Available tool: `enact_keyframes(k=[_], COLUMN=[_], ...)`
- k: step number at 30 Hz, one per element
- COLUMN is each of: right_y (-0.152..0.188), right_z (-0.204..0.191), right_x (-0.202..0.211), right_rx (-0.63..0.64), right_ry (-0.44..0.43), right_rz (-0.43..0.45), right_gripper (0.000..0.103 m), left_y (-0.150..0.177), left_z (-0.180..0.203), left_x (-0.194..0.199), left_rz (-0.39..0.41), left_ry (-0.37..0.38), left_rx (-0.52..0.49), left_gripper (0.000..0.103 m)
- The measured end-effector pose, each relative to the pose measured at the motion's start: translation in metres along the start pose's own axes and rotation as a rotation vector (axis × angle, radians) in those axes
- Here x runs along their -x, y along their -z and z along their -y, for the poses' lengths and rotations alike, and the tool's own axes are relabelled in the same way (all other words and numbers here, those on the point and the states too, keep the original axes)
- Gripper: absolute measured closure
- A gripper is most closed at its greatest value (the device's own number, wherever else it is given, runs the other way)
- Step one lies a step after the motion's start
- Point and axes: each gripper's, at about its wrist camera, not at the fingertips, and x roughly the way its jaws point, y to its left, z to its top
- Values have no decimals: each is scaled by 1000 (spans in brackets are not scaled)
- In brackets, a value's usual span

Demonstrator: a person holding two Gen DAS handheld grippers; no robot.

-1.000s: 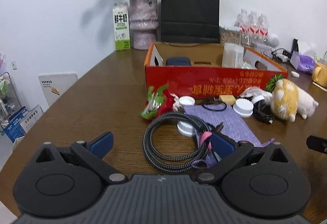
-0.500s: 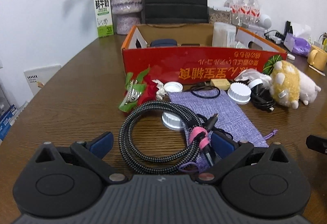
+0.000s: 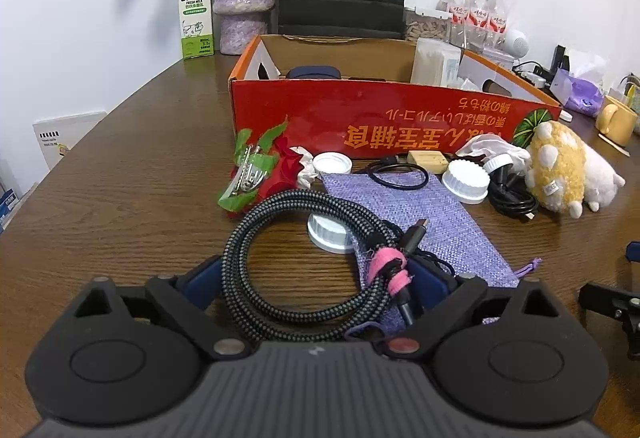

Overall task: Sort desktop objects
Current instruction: 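Grasp the braided black cable with the left gripper while the right gripper grasps the purple cloth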

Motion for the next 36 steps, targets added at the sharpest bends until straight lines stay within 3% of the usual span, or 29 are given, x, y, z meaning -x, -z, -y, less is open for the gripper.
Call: enact_keyframes(k=[11, 16, 23, 30, 36], right_y=[-6, -21, -41, -49, -45], right_z=[-5, -38, -95, -124, -131], right_x=[0, 7, -20, -50, -51], right_rx=[-24, 24, 73, 68, 103], right_ry=[-4, -82, -162, -157, -142], right_rz=[-12, 43, 4, -54, -43], right_gripper=[0, 0, 0, 0, 3], left_y=[-1, 1, 6, 11, 13], left_z=[-8, -26, -56, -76, -80], left_x=[26, 39, 53, 58, 59], left_rz=[71, 94, 120, 122, 123], left_ry=[2, -26, -61, -77, -68], left_rx=[20, 49, 83, 104, 114], left_gripper=[7, 7, 7, 7, 7])
